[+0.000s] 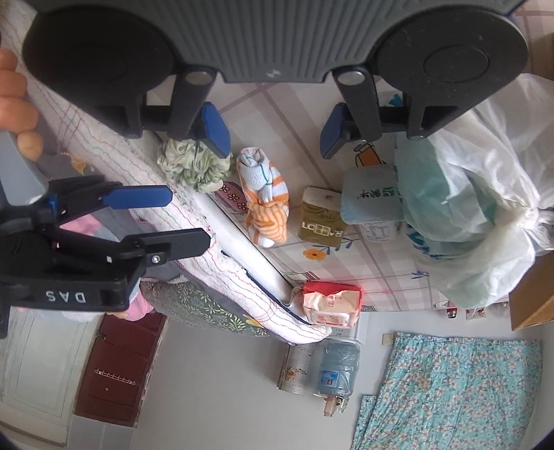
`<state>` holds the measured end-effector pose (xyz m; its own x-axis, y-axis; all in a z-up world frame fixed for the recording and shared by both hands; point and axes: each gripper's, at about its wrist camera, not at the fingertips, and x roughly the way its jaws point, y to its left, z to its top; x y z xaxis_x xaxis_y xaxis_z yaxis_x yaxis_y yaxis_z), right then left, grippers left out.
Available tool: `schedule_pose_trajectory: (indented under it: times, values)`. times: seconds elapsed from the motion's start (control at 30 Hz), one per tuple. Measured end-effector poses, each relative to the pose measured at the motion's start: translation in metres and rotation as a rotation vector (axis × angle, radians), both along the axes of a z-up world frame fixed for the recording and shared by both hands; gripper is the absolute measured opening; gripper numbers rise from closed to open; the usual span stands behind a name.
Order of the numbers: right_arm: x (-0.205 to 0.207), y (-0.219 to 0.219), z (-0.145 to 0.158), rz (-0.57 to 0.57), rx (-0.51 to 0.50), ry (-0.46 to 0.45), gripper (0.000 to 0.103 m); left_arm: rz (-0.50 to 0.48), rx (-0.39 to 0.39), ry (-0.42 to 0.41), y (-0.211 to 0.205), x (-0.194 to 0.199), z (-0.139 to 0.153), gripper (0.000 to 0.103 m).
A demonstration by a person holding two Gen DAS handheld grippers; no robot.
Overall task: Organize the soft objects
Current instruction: 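Move the right tool back to the bed toward the orange-striped towel, then close the right tool on the orange-striped towel and lift it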
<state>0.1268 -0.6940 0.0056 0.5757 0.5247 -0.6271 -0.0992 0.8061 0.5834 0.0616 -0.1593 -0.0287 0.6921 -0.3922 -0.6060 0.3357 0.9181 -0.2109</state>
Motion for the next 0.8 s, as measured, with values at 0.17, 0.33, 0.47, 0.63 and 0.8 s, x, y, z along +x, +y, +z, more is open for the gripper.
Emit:
schedule_pose_trajectory:
  times: [0.17,0.33,0.47,0.63,0.8]
  values:
    - [0.003,-0.005,-0.003,-0.013,-0.009,-0.023,0.064,-0.005,0.018,-0.018,-0.013,0.003,-0.009,0.053]
    - [0.026,0.001,-0.013,0.015,-0.025,-0.001,0.057,-0.006,0.050,-0.023,-0.022,0.008,-0.017,0.050]
    - [0.053,0.017,-0.026,0.055,-0.065,0.040,0.058,0.004,0.060,0.002,-0.021,0.012,-0.021,0.054]
    - [0.090,0.032,-0.045,0.061,-0.140,0.086,0.059,0.032,0.069,0.041,-0.015,0.018,-0.026,0.061]
    - [0.119,0.038,-0.064,0.054,-0.149,0.126,0.059,0.042,0.062,0.062,-0.009,0.022,-0.029,0.061]
